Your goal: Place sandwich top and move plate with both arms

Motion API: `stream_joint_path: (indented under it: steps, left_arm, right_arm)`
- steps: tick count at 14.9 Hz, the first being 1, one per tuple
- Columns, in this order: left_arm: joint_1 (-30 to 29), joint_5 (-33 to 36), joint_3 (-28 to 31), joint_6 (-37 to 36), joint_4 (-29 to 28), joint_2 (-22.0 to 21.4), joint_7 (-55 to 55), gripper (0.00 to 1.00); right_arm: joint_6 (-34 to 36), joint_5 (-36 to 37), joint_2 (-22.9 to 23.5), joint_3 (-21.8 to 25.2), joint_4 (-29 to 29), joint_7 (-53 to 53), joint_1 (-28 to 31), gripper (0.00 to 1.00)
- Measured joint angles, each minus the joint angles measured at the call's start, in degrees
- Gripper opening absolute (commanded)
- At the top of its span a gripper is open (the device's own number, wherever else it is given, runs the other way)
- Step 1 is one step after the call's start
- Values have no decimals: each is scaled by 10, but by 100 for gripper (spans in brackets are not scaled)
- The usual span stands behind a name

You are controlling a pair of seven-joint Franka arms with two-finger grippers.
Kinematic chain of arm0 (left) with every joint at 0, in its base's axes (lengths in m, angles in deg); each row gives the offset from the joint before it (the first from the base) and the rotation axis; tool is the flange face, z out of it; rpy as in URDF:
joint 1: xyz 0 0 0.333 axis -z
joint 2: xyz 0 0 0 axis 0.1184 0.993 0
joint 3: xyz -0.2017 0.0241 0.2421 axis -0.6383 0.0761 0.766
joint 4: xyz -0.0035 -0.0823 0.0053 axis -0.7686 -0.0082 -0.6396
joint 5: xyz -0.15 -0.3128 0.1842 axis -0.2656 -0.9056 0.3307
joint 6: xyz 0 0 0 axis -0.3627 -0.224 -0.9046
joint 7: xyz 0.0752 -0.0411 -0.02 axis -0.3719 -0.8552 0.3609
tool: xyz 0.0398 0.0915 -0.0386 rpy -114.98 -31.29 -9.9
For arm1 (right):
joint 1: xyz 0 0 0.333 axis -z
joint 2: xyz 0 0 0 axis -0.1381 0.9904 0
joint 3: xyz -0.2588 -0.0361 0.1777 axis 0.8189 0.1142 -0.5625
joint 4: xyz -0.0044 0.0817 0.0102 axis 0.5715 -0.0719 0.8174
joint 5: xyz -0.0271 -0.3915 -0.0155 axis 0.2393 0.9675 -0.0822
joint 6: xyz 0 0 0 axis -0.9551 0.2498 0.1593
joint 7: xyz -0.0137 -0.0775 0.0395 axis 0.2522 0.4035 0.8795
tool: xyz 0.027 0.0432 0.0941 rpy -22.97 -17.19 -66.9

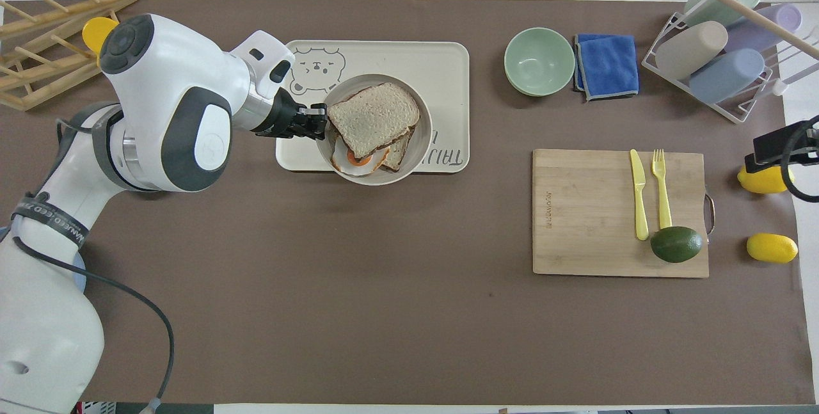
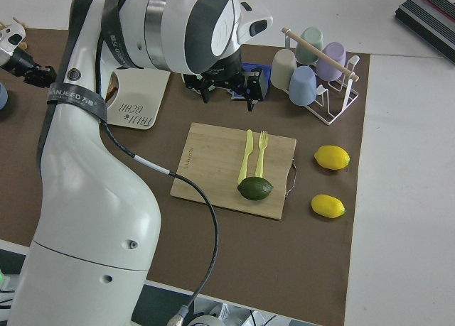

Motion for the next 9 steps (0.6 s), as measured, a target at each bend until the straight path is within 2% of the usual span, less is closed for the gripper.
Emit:
stream_joint_path:
  steps: [4, 9]
  left_arm:
    - [0, -3, 0, 41, 41, 74, 0, 0]
    - [0, -3, 1, 82, 44, 89, 0, 0]
  right_arm:
    - [0, 0, 0, 0, 0, 0, 0, 100]
    - [0, 0, 0, 0, 0, 0, 0, 100]
